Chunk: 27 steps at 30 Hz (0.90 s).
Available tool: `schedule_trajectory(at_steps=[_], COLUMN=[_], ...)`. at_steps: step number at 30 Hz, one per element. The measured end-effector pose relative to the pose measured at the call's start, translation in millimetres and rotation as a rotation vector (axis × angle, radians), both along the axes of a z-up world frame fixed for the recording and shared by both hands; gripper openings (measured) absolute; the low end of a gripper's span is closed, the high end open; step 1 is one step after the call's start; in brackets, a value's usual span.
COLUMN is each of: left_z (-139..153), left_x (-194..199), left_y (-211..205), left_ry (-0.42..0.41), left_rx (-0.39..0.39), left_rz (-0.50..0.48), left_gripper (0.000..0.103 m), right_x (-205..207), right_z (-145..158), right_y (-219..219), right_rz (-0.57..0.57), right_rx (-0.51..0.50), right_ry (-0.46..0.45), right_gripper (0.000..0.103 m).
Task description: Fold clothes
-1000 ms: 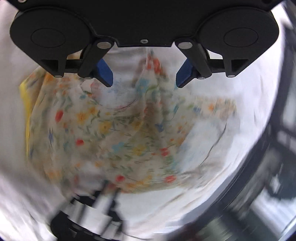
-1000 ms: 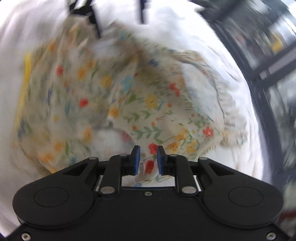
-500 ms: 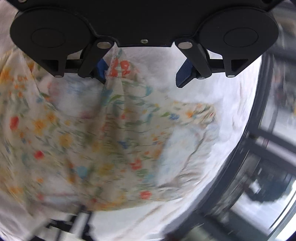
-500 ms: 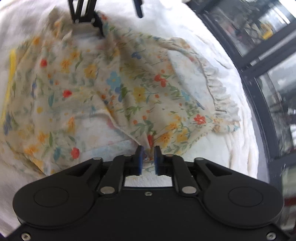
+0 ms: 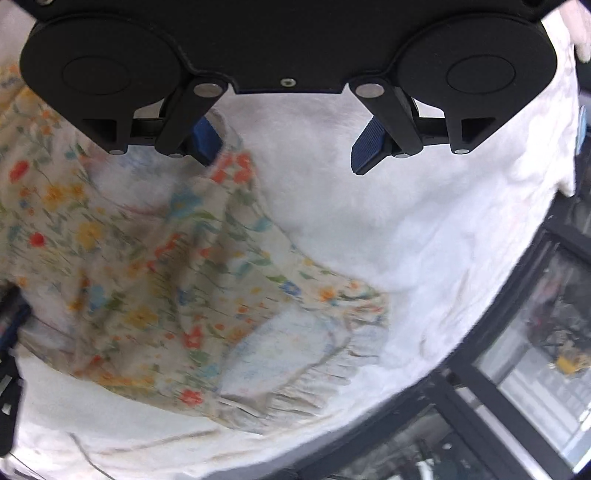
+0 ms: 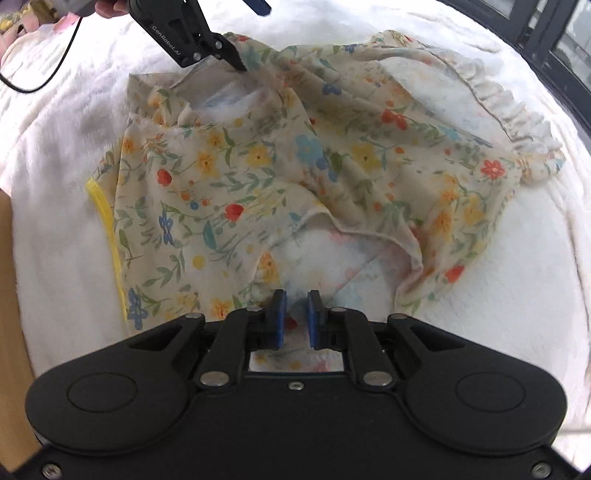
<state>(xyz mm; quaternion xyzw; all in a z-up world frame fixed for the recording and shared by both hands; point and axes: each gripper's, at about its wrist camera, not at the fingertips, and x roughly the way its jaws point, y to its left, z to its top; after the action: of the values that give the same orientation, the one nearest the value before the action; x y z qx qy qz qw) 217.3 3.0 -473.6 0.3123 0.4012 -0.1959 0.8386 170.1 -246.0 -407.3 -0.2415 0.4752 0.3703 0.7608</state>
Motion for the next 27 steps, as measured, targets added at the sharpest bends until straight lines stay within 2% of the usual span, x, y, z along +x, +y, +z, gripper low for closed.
schedule_trajectory(at_steps=[3, 5, 8, 10, 12, 16, 18, 19, 23, 27], left_z=[10.6, 8.2, -2.2, -6.3, -8.4, -16.4, -20.6, -21.0, -22.1, -25.2], left_x=[9.9, 11.7, 1.8, -10.3, -20.3, -25.9, -26.6, -25.7, -23.6, -33.4], left_y=[6.0, 4.8, -0.3, -4.3, -8.4, -13.6, -15.7, -15.3, -14.5, -22.3], left_ry=[0.029, 0.033, 0.05, 0.054, 0.044, 0.061, 0.086, 0.099, 0.123, 0.1], left_rx=[-0.088, -0.063, 0.016, 0.051, 0.07, 0.061, 0.041, 0.025, -0.014, 0.013], left_rz=[0.05, 0.057, 0.002, -0.048, -0.073, -0.069, -0.059, -0.048, 0.026, -0.002], left_gripper=[0.074, 0.074, 0.074, 0.074, 0.074, 0.074, 0.073, 0.07, 0.063, 0.063], right_x=[0.6, 5.3, 15.9, 23.4, 28.4, 77.6, 124.5, 151.9, 238.3, 278.4], right_z=[15.4, 19.2, 5.2, -11.4, 1.2, 47.1, 68.0, 72.4, 56.9, 42.9], right_y=[0.9, 8.6, 26.0, 33.7, 29.8, 22.0, 30.7, 38.9, 75.9, 109.5], right_rz=[-0.017, -0.029, -0.021, 0.022, 0.067, 0.008, -0.079, -0.121, -0.269, -0.323], right_rx=[0.067, 0.132, 0.123, 0.05, 0.075, 0.244, 0.322, 0.357, 0.41, 0.363], right_ry=[-0.037, -0.061, -0.072, -0.018, -0.035, -0.026, -0.042, -0.017, 0.123, 0.12], right_gripper=[0.014, 0.014, 0.014, 0.015, 0.015, 0.017, 0.026, 0.026, 0.026, 0.028])
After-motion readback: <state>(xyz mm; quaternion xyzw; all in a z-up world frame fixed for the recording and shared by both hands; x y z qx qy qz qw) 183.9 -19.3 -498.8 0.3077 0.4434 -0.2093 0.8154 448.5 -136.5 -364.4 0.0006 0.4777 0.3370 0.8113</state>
